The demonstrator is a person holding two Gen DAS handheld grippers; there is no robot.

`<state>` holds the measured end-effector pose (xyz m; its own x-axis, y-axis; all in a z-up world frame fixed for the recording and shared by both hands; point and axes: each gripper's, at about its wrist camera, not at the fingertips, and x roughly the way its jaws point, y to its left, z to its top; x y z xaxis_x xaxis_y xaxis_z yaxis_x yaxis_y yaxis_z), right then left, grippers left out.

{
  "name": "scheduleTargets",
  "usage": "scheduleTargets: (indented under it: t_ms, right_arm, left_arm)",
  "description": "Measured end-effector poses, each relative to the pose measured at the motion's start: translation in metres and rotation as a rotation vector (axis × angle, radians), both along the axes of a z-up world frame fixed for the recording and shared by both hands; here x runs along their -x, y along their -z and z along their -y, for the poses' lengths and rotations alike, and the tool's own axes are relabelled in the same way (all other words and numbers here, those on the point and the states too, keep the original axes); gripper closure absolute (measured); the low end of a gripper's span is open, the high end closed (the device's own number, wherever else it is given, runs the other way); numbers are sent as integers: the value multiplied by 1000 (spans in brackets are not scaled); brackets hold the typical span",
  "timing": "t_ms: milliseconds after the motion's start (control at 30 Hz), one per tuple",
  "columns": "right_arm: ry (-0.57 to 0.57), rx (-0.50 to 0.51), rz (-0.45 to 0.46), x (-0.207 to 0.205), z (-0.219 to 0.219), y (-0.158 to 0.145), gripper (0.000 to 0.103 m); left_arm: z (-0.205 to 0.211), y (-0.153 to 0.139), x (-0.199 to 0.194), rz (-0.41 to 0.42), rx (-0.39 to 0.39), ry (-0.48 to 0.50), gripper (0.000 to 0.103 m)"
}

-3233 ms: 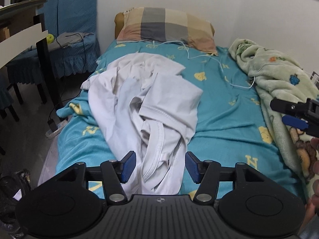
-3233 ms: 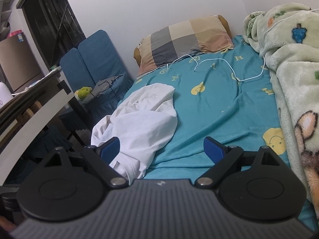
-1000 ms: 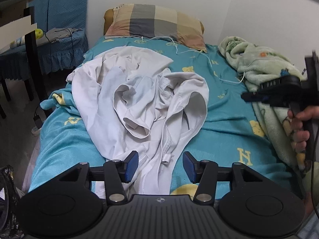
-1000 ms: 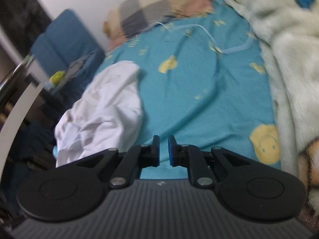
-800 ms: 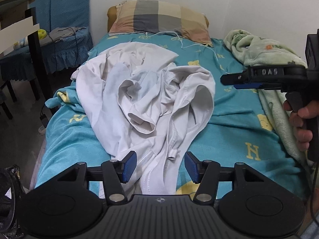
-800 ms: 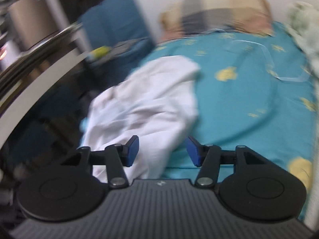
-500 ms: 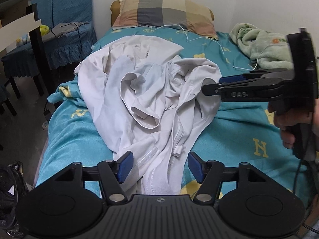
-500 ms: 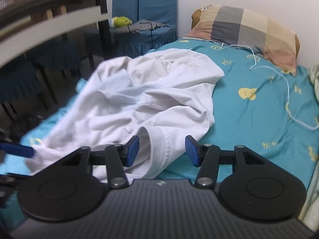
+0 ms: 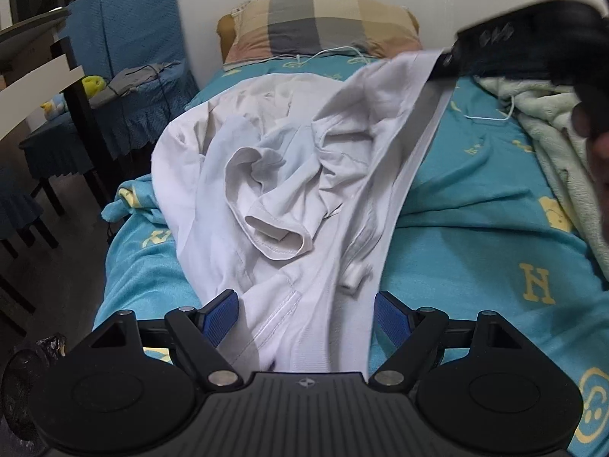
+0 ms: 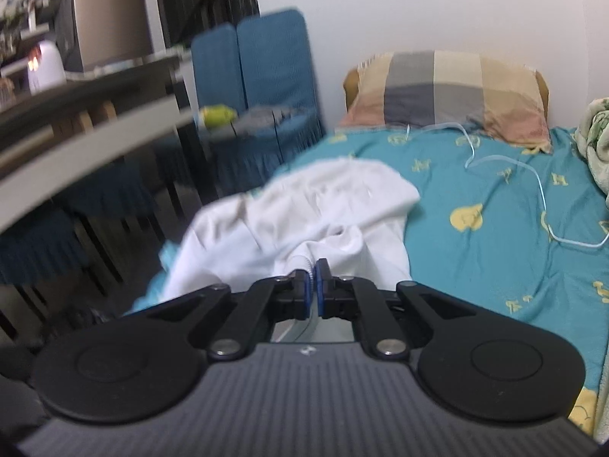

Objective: Fold clothes
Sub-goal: 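Grasp the T-shirt with the right gripper while the left gripper holds its edge, then lift the T-shirt high with both grippers and shake it out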

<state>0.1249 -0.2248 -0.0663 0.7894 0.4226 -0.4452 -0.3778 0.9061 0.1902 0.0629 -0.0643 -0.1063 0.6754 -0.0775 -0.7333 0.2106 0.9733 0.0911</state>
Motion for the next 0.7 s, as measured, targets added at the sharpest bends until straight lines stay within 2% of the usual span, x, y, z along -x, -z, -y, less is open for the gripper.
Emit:
scheduleTargets:
  t_ms: [200,400,633,700]
  right_arm:
    - [40,-65,65,12,11,-21,98]
    - [67,-101,78,15,17,-26,98]
    - [94,-106,148,30,8,-35,98]
    - [114,-102,165,33,7,-35,98]
  left_arm:
    - [-16,-14,5,62,42,-106,23]
    - [-20,-14,6,12,89,-156,24]
    - [-39,-5,17,-55,317,-496,27]
    - [-38,-3,23,-57,309,-531,31]
